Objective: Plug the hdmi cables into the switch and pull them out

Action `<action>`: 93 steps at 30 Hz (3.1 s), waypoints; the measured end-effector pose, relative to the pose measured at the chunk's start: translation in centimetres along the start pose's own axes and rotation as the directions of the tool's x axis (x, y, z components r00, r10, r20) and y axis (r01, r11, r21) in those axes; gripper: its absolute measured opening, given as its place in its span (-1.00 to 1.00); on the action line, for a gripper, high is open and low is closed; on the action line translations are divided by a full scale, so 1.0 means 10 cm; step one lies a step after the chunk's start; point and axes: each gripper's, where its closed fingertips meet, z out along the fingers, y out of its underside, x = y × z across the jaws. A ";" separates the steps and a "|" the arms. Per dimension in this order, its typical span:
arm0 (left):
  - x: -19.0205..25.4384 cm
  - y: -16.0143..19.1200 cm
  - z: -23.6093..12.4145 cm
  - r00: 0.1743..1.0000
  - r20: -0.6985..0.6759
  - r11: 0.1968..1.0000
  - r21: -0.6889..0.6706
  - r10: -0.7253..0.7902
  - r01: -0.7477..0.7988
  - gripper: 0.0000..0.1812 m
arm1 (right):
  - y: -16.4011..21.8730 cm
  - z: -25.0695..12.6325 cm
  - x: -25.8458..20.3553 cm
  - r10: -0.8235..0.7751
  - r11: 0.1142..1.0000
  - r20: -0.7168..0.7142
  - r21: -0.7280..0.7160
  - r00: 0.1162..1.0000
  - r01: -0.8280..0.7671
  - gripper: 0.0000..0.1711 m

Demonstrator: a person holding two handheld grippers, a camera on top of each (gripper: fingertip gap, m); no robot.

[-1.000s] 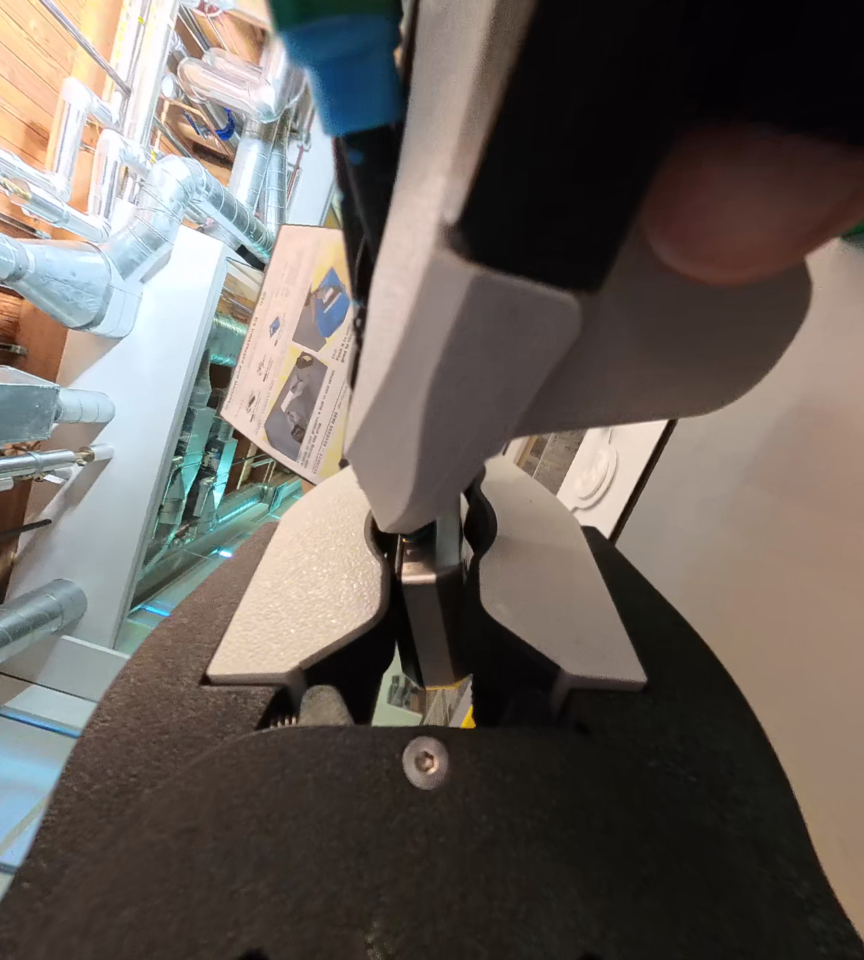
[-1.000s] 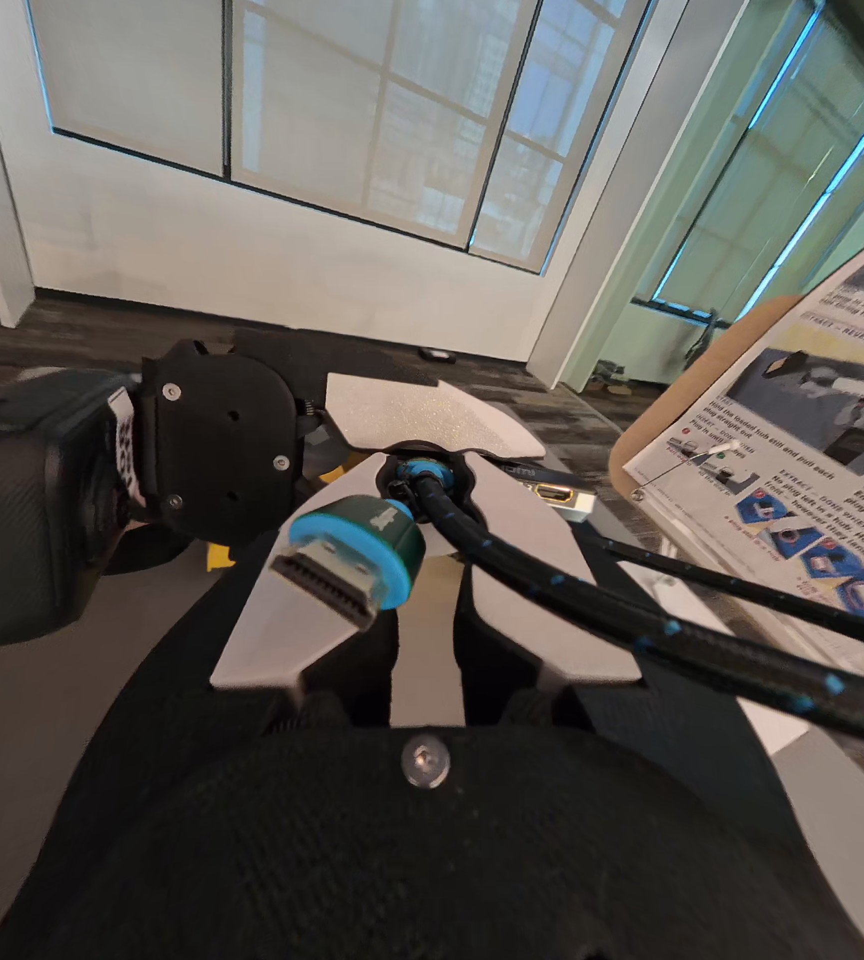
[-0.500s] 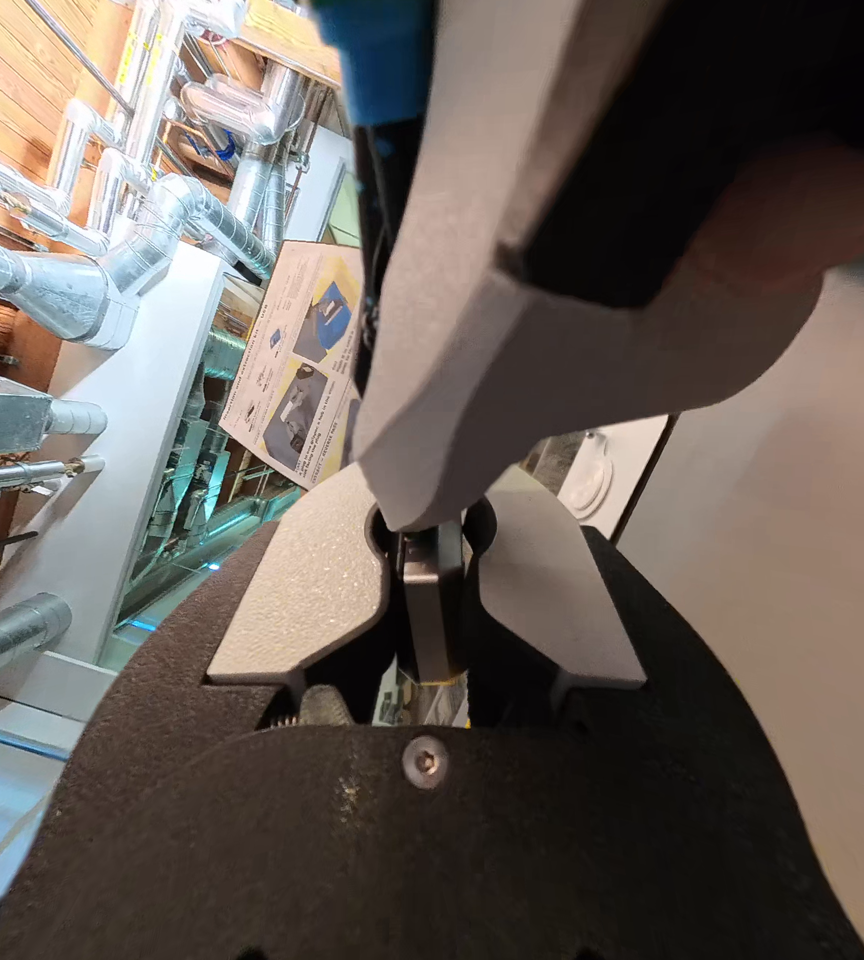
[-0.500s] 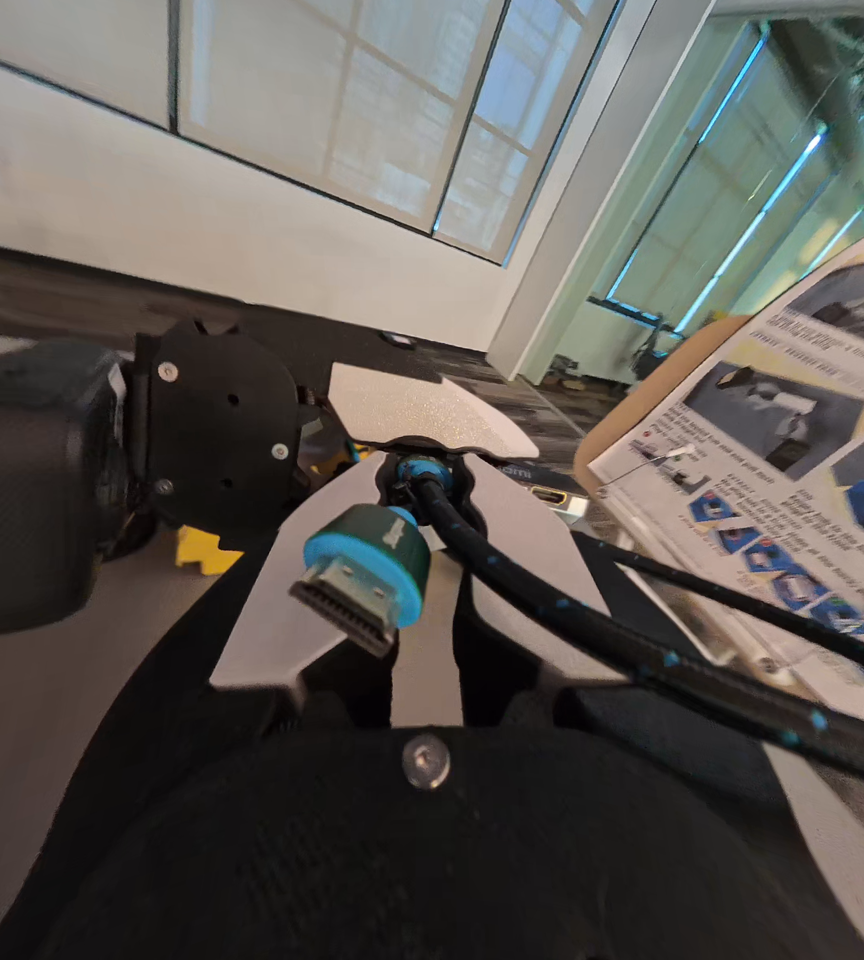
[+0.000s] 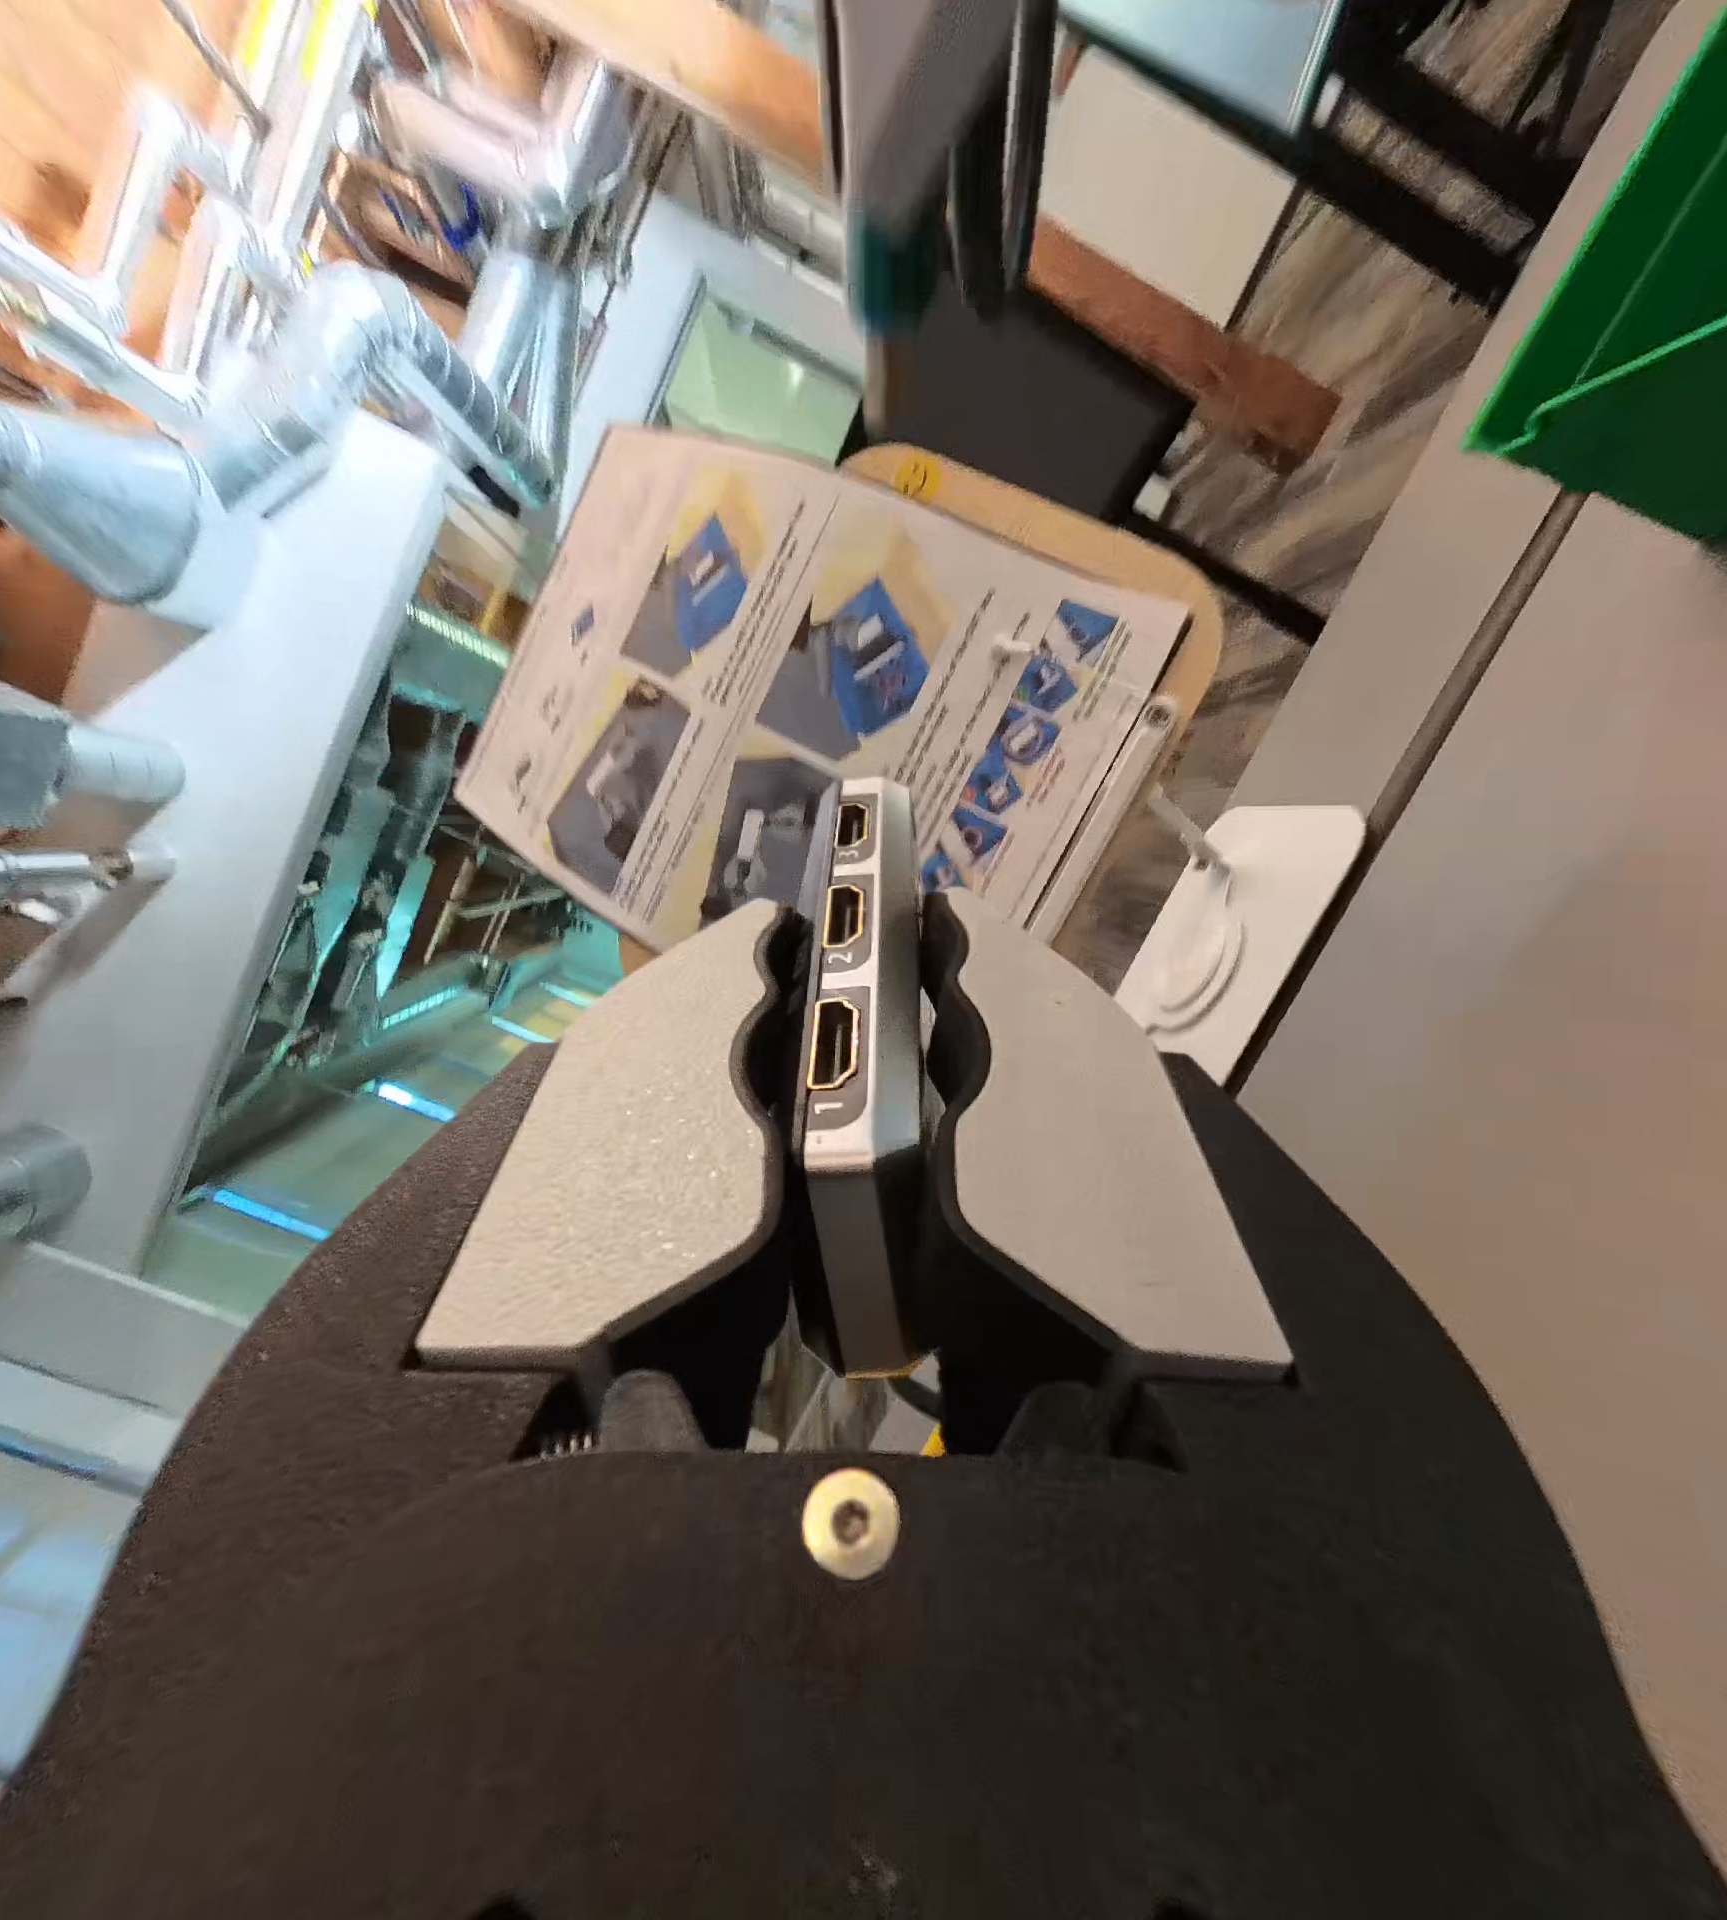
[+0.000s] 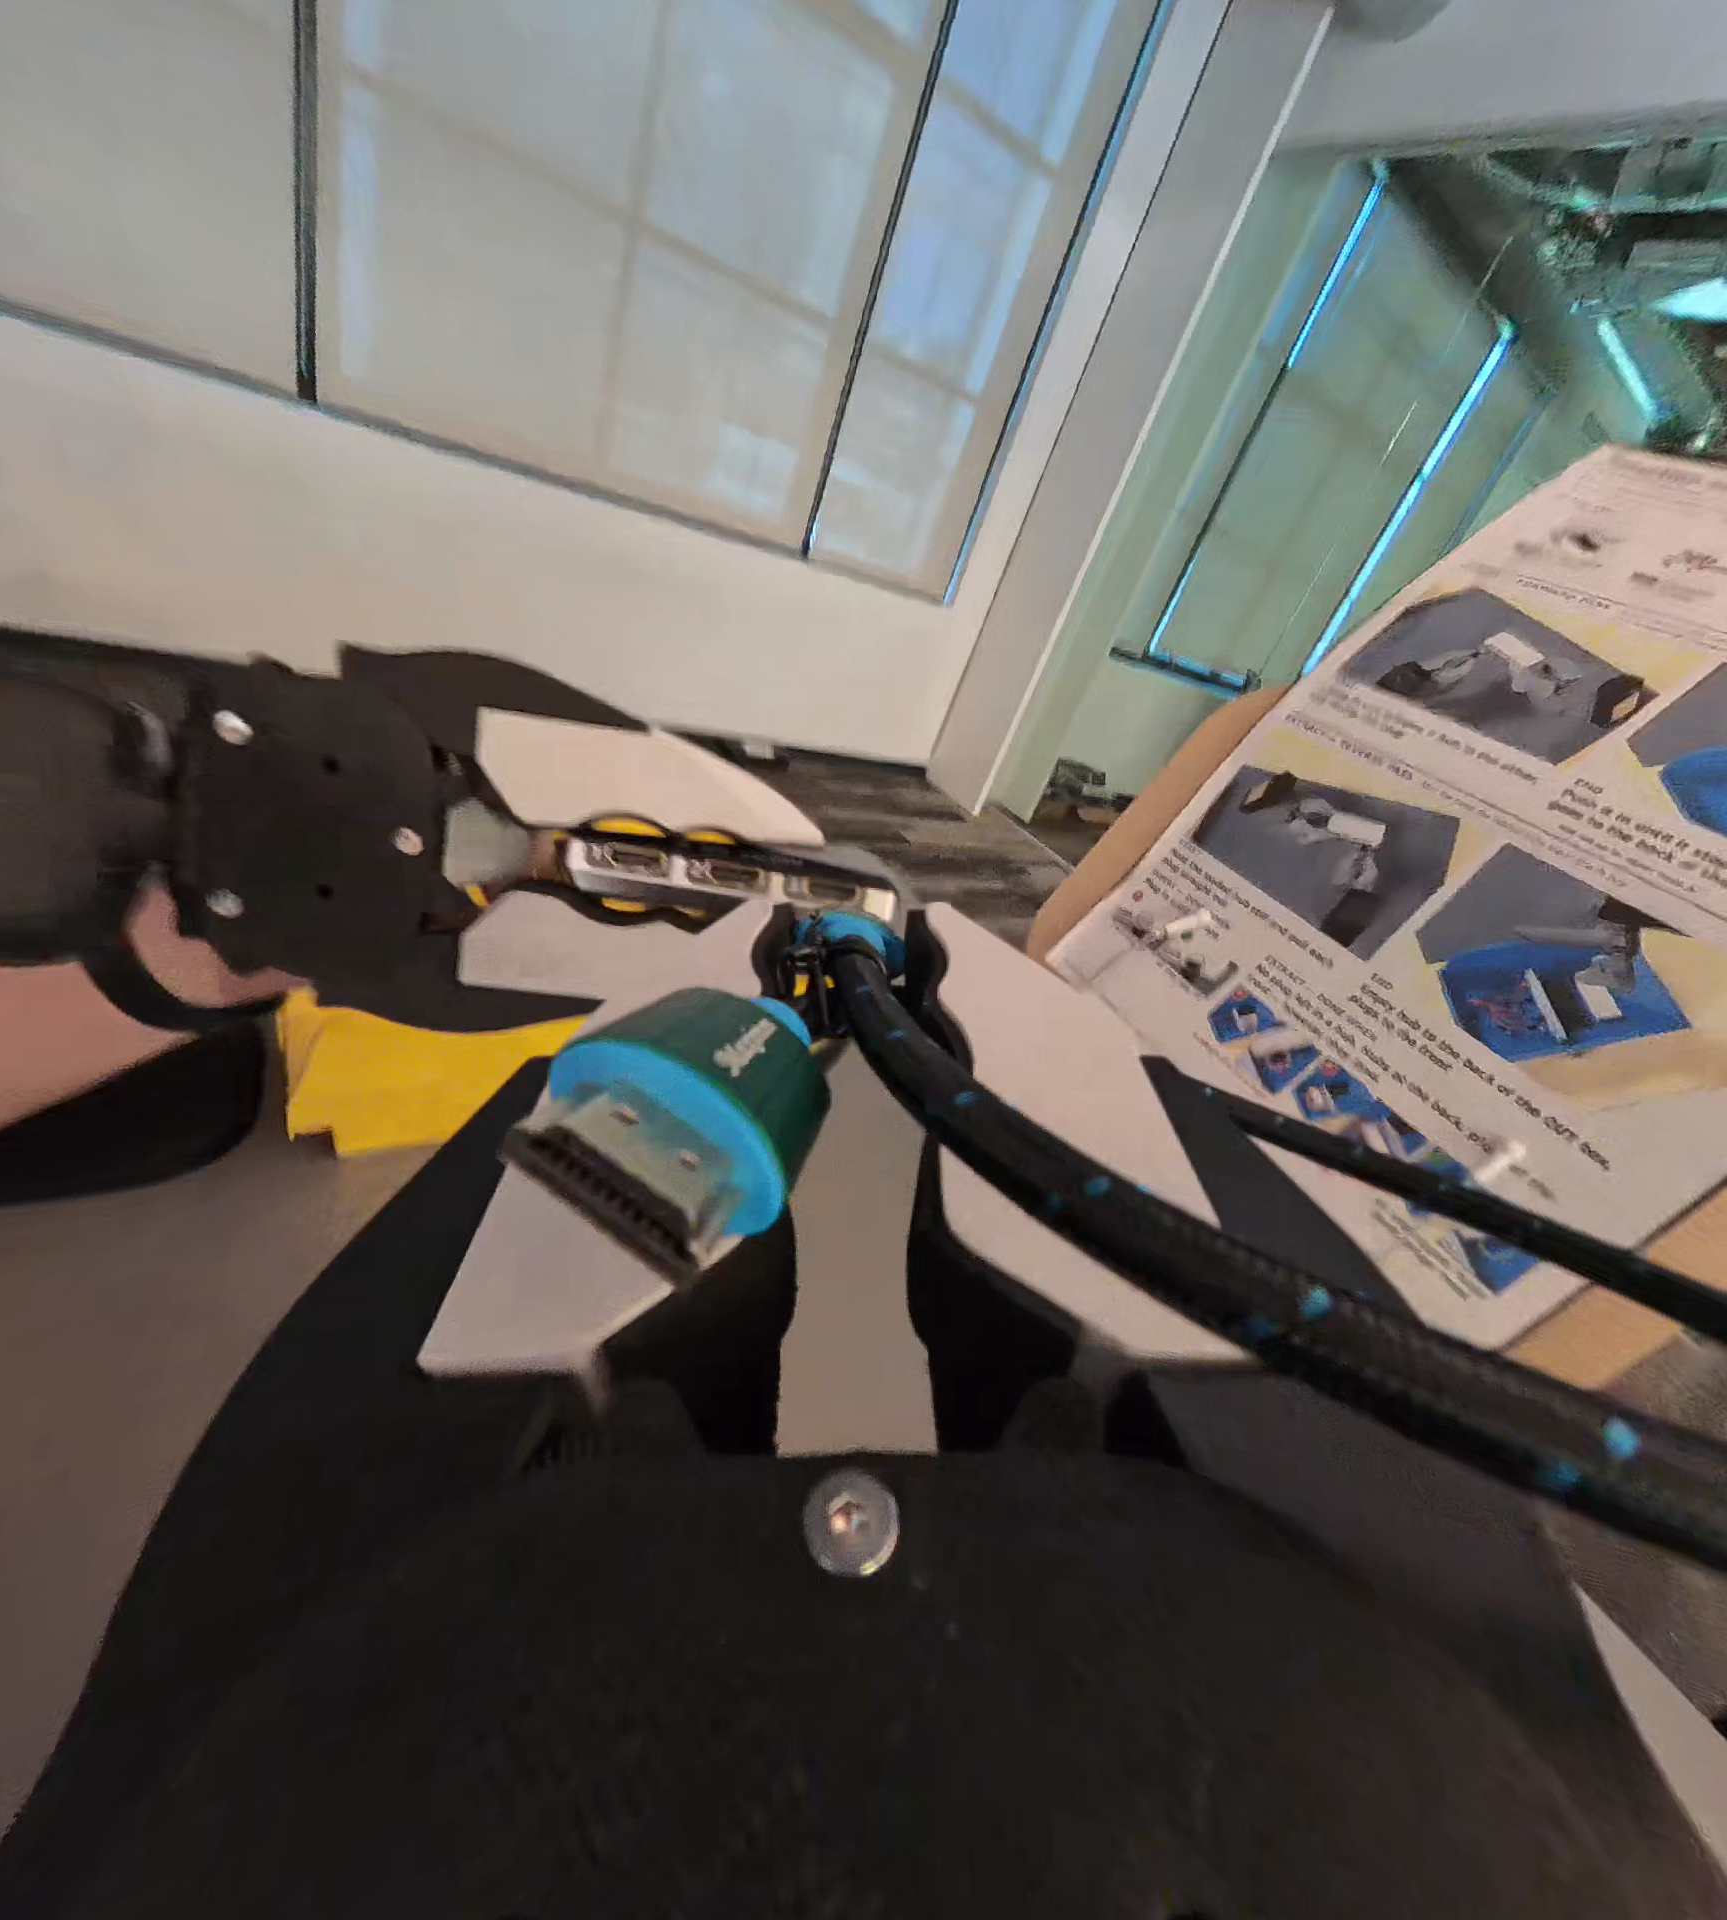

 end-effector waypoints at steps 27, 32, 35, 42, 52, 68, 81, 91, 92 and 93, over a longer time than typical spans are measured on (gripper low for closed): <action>0.31 -0.02 0.01 0.979 -0.204 0.999 -0.042 0.001 -0.010 -0.73 | 2.77 -2.39 0.20 0.553 -0.270 -0.394 -0.918 0.734 -0.290 -0.74; 0.33 -0.02 0.01 0.978 -0.210 0.999 -0.043 0.006 -0.016 -0.73 | 2.87 -2.30 0.16 0.637 -0.289 -0.422 -0.906 0.645 -0.308 -0.72; 0.31 -0.02 0.01 0.978 -0.211 0.999 -0.039 0.002 -0.011 -0.73 | 2.76 -2.27 0.16 0.703 -0.242 -0.417 -0.902 0.576 -0.357 -0.71; 0.36 -0.16 -0.06 0.963 -0.268 0.998 0.059 0.009 0.007 -0.73 | 1.87 -2.02 0.29 0.710 0.197 -0.146 -0.898 0.689 -0.392 -0.74; 0.59 -0.33 -0.15 0.918 -0.396 0.993 0.112 0.007 0.040 -0.73 | 0.83 -0.32 -0.23 -0.293 0.797 0.420 -0.389 0.859 0.463 -0.76; 0.95 -0.38 -0.16 0.876 -0.468 0.990 0.126 0.116 -0.064 -0.73 | 0.92 -0.06 -0.24 -0.603 0.688 0.322 -0.253 0.729 0.680 -0.52; 0.99 -0.40 -0.19 0.861 -0.492 0.987 0.144 0.128 -0.064 -0.72 | 1.12 0.00 -0.34 -0.606 0.631 0.393 -0.294 0.692 0.718 -0.76; 0.80 -0.38 -0.19 0.893 -0.435 0.986 0.163 0.112 -0.044 -0.67 | 0.96 -0.11 -0.21 -0.605 0.623 0.348 -0.352 0.716 0.698 -0.76; 0.81 -0.38 -0.19 0.892 -0.440 0.985 0.167 0.105 -0.033 -0.67 | 0.95 -0.12 -0.21 -0.598 0.629 0.351 -0.352 0.721 0.693 -0.76; 0.81 -0.38 -0.19 0.889 -0.446 0.985 0.169 0.102 -0.028 -0.68 | 0.96 -0.12 -0.22 -0.592 0.630 0.356 -0.355 0.723 0.691 -0.76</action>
